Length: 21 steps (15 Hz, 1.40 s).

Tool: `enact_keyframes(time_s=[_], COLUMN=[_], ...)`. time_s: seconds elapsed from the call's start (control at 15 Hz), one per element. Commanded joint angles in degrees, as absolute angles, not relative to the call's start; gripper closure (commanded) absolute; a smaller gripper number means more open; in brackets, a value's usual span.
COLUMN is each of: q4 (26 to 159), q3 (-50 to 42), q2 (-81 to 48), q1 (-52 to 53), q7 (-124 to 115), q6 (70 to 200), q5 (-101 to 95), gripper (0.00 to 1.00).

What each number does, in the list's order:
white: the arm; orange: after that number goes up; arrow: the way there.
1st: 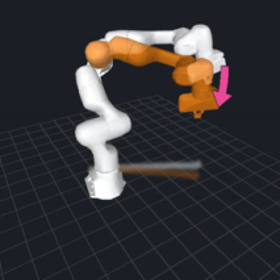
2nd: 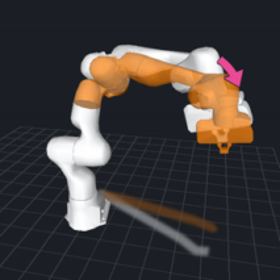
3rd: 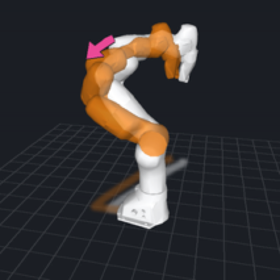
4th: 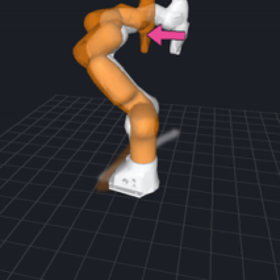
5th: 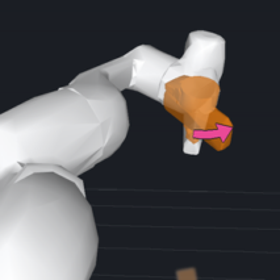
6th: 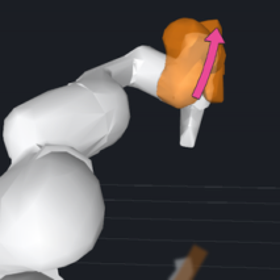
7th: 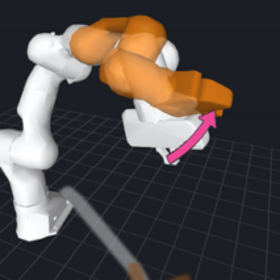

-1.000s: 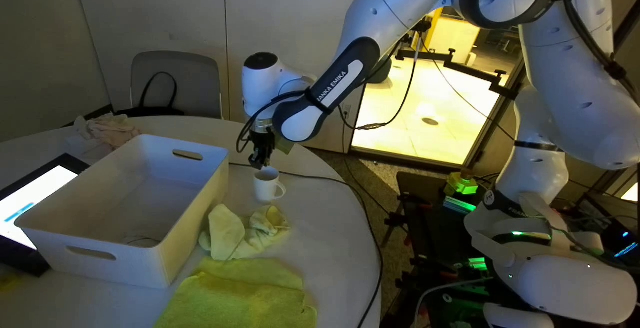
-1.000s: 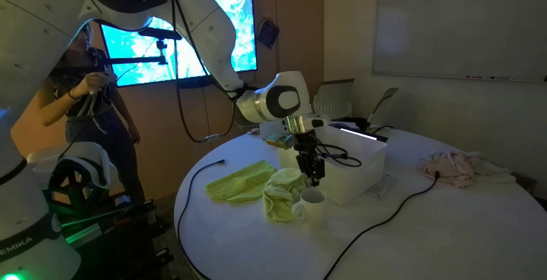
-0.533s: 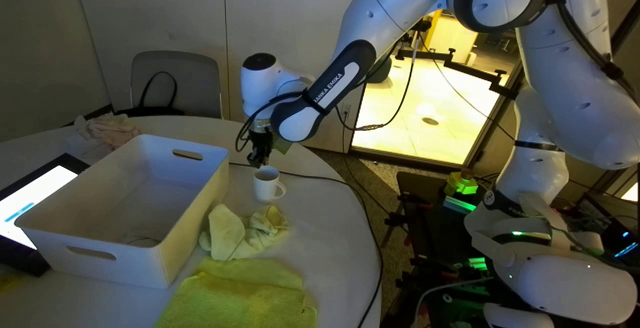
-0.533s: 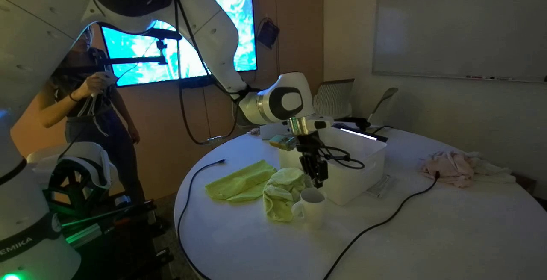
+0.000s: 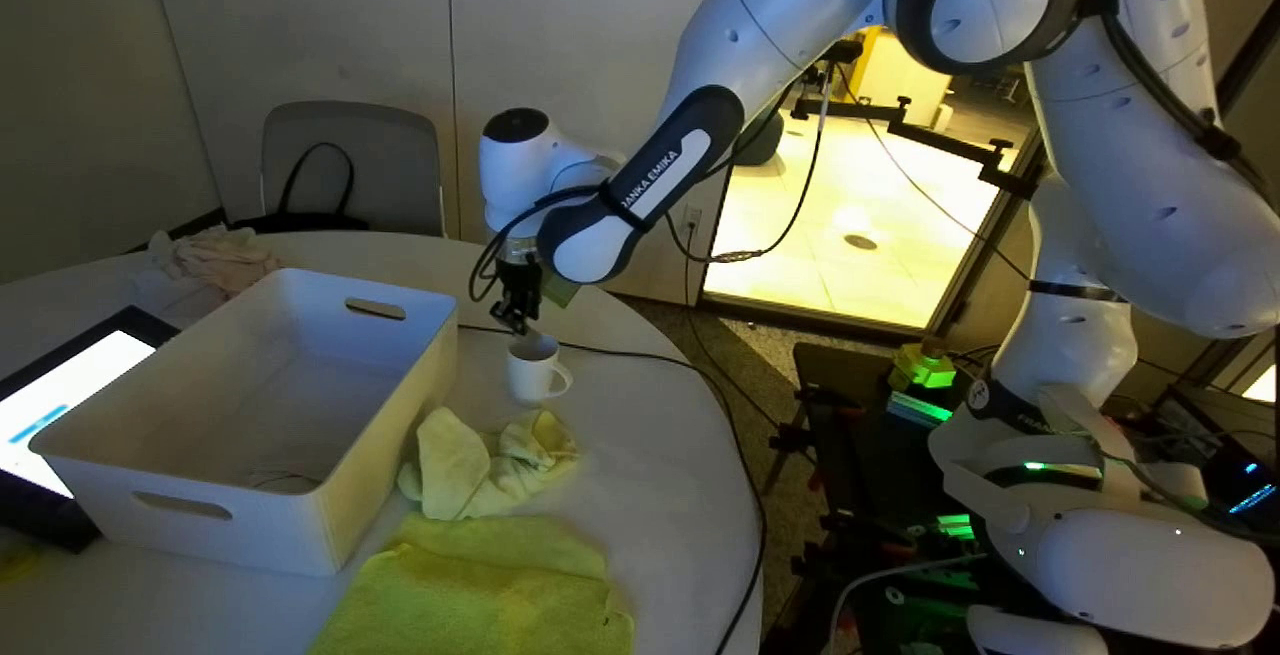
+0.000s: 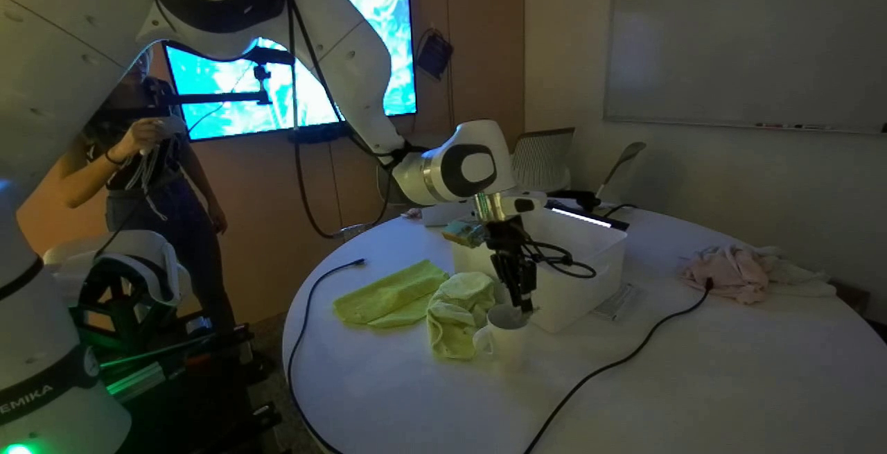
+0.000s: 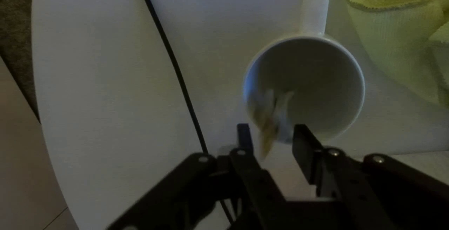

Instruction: Pick up the clothes from the table and put them in the box and pick up the black objects from the table and put them in the cup

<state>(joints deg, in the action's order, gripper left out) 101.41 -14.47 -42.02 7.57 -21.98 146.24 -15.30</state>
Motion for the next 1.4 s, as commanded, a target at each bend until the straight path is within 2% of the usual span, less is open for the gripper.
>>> enact_keyframes(time_s=[0.0,0.27,0.33,0.93,1.33], q4=[100.16,102.20,103.03,112.48,117.44], q3=[-15.38,-15.67,-15.24,-10.42,-8.37], q2=[-42.44,-40.81,-40.04,-35.40,-36.61], q1=[7.68,8.24,8.30,10.70,9.94], q7=[-23.03,-23.05,-22.64,-20.47,-20.47], q6=[146.48,147.51,147.51,148.87,155.37], q5=[-15.18,-15.68,-15.55,-15.08,-12.60], gripper=[0.32,0.02,0.00,0.00,0.00])
